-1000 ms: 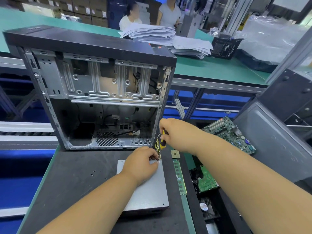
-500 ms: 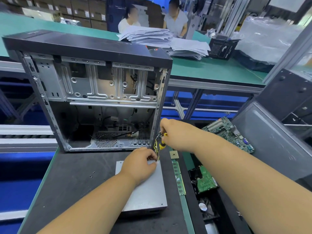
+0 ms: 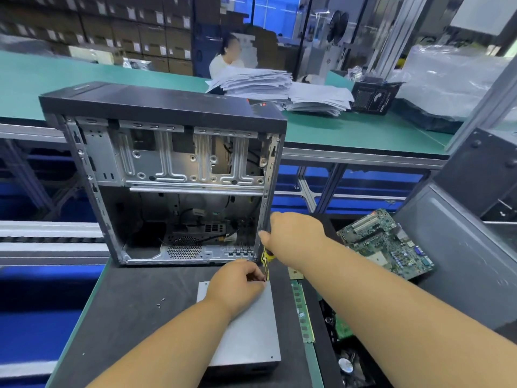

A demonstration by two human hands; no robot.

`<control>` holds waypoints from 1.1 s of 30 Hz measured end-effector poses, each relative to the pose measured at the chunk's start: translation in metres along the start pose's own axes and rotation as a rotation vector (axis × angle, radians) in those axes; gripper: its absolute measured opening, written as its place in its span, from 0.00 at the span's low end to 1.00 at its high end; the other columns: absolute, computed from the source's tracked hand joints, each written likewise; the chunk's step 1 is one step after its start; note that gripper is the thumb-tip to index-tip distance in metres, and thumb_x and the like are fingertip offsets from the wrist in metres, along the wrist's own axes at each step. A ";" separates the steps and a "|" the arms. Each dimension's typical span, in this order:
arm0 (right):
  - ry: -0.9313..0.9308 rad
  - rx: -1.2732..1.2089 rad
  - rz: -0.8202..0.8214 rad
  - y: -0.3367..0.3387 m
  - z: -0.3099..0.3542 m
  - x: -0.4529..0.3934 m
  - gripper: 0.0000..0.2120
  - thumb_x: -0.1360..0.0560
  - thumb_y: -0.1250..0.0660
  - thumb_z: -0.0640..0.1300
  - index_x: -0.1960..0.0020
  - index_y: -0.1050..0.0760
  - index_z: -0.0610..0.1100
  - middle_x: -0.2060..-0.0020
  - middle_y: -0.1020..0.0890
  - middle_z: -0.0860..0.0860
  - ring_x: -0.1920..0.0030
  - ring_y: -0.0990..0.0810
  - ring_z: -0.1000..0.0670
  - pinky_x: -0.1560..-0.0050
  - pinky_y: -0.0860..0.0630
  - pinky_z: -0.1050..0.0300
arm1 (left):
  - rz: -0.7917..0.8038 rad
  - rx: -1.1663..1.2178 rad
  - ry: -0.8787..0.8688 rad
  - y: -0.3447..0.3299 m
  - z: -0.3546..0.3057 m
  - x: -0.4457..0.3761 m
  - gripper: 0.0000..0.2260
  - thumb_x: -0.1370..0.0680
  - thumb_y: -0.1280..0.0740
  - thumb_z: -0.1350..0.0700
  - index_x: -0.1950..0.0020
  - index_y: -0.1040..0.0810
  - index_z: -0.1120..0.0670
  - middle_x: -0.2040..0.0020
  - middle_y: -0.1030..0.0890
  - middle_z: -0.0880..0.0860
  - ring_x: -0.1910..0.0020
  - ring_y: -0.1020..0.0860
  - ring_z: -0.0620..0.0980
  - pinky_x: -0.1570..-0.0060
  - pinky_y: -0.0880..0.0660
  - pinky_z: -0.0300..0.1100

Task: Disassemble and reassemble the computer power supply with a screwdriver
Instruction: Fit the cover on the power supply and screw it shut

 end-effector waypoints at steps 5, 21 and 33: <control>0.340 -0.256 0.076 0.004 0.004 0.011 0.01 0.19 0.41 0.42 0.49 0.33 0.46 0.54 0.28 0.49 0.58 0.27 0.46 0.61 0.31 0.51 | 0.000 0.003 0.032 0.000 0.000 0.000 0.04 0.30 0.28 0.48 0.63 0.21 0.41 0.57 0.20 0.42 0.57 0.23 0.38 0.59 0.29 0.34; -0.053 0.166 0.021 0.001 -0.018 0.006 0.19 0.18 0.42 0.50 0.65 0.31 0.44 0.70 0.31 0.51 0.71 0.34 0.50 0.73 0.39 0.58 | 0.010 0.023 0.026 -0.001 0.000 0.001 0.03 0.30 0.27 0.51 0.61 0.19 0.42 0.56 0.20 0.42 0.56 0.22 0.38 0.53 0.24 0.37; 0.452 0.014 0.106 0.005 -0.007 0.025 0.10 0.20 0.37 0.51 0.50 0.36 0.48 0.65 0.30 0.51 0.65 0.32 0.51 0.69 0.38 0.53 | 0.034 -0.058 -0.002 -0.004 0.000 0.000 0.06 0.31 0.32 0.52 0.62 0.23 0.40 0.57 0.21 0.41 0.58 0.24 0.40 0.62 0.31 0.33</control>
Point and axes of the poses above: each hand's wrist, its own x-axis away from the middle knuckle, its own y-axis out of the back of the hand, z = x × y, the point moved 6 cm from there along -x, towards the middle knuckle
